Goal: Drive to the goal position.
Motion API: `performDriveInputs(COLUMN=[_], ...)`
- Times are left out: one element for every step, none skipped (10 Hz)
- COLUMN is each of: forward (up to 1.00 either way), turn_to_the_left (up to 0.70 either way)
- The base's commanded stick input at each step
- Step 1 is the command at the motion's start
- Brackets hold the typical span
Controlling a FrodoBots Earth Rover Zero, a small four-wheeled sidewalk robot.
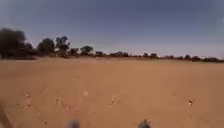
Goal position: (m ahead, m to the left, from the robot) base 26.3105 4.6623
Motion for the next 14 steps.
performDriveInputs(forward=[0.70,0.70,0.70,0.70,0.70,0.70,0.70,0.70,0.70,0.70,0.70,0.70,0.70,0.70], turn_to_the_left=[0.00,0.00,0.00,0.00,0.00,0.00,0.00,0.00,0.00,0.00,0.00,0.00,0.00,0.00])
